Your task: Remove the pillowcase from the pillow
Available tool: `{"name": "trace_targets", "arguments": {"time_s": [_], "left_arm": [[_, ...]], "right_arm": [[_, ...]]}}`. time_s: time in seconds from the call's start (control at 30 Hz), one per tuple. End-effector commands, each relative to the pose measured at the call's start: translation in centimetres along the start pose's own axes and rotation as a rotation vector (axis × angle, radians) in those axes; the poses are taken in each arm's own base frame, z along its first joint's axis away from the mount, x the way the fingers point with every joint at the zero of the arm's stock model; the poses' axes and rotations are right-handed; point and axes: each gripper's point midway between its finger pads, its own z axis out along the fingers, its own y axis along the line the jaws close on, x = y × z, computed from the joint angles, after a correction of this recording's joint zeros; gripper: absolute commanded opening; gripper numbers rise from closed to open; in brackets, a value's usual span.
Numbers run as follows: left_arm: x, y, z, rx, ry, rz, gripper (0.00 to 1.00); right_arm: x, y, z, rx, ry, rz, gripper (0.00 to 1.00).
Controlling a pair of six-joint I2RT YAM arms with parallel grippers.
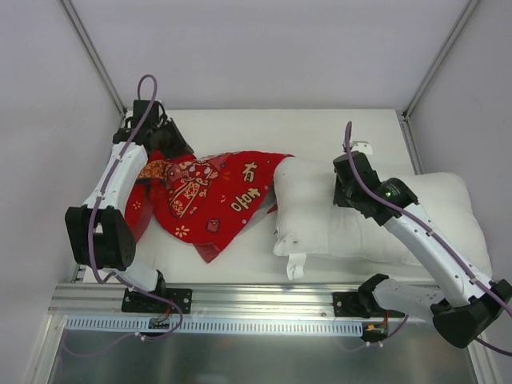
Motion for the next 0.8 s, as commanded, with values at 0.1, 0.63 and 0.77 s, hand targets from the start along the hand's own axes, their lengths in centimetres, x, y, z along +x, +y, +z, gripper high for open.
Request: {"name": "trace_targets", "arguments": {"time_s": [0.1,0.63,0.77], "left_arm": [[9.4,-4.7,1.3,0.077,0.217,0.314,0.86],[20.3,0.5,9.6,-0.263,0.478,0.49,0.93],[20.2,0.2,10.2,-0.264,0.496,0.513,0.65]], "right_arm": [[-0.9,0.7,0.1,-0.016,-0.027,0.024,0.01],[-1.2,1.2,0.0,-0.04,-0.027,0.03,0.01],[-1.3,0.9,0.0,-0.031,-0.035,0.027,0.01]]}}
